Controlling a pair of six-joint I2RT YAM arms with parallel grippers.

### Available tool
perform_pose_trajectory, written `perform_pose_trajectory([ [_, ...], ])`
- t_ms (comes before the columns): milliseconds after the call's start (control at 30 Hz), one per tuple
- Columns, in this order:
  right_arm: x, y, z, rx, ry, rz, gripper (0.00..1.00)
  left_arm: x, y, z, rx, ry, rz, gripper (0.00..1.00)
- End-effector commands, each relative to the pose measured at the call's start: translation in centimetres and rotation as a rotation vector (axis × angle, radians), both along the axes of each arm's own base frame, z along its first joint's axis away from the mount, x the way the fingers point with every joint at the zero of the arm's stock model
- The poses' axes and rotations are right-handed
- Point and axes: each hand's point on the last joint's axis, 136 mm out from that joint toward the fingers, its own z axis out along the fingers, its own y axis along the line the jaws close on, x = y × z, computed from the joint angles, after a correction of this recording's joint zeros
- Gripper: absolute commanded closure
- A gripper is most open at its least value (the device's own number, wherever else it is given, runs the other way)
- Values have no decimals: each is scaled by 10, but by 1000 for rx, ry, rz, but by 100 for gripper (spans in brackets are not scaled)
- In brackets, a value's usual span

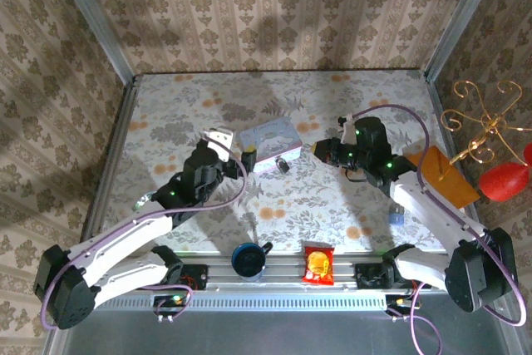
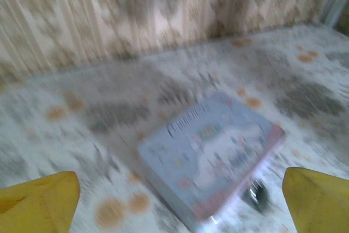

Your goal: Unlock the padlock with the key

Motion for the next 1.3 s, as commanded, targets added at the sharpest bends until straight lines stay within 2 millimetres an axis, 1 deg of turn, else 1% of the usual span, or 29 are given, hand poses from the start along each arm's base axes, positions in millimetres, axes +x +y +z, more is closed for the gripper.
perform_pose_trajectory([
  [0,6,-5,-18,-73,11,6,100,-27,-14,-57,-102,351,-6,6],
  [100,9,-4,-39,-101,45,18,100,-22,-22,-79,-132,392,31,7],
  [200,10,-2,-55,-115,70,30,100,-16,-32,-97,-123,415,64,5],
  [267,11,-5,-59,-135,71,28,100,-13,-39,-106,-87,415,90,5],
  [333,11,-11,-65,-172,81,9,100,-9,-45,-114,-66,414,126,5],
  [433,10,-22,-71,-228,98,-25,100,-5,-57,-131,-97,451,165,8],
  [467,10,-25,-73,-238,100,-39,100,-5,-64,-136,-113,464,153,10],
  [500,9,-28,-73,-245,99,-49,100,-3,-71,-142,-124,471,144,13],
  [567,8,-34,-73,-252,95,-68,100,-1,-77,-151,-139,475,155,15],
  [633,7,-39,-73,-258,86,-85,100,3,-86,-157,-149,454,156,20],
  [667,6,-42,-72,-259,80,-95,100,6,-92,-158,-155,432,148,23],
  [767,6,-45,-70,-249,68,-106,100,13,-111,-162,-188,390,108,25],
  [833,4,-47,-70,-248,69,-108,100,16,-119,-166,-204,379,89,31],
  [867,4,-47,-69,-248,67,-109,100,18,-122,-170,-196,374,86,33],
  [967,3,-50,-67,-245,62,-115,100,25,-120,-178,-180,370,119,41],
  [1033,2,-51,-66,-242,58,-117,100,30,-120,-181,-184,365,126,42],
  [1267,3,-53,-63,-230,50,-128,100,40,-131,-190,-240,378,85,43],
])
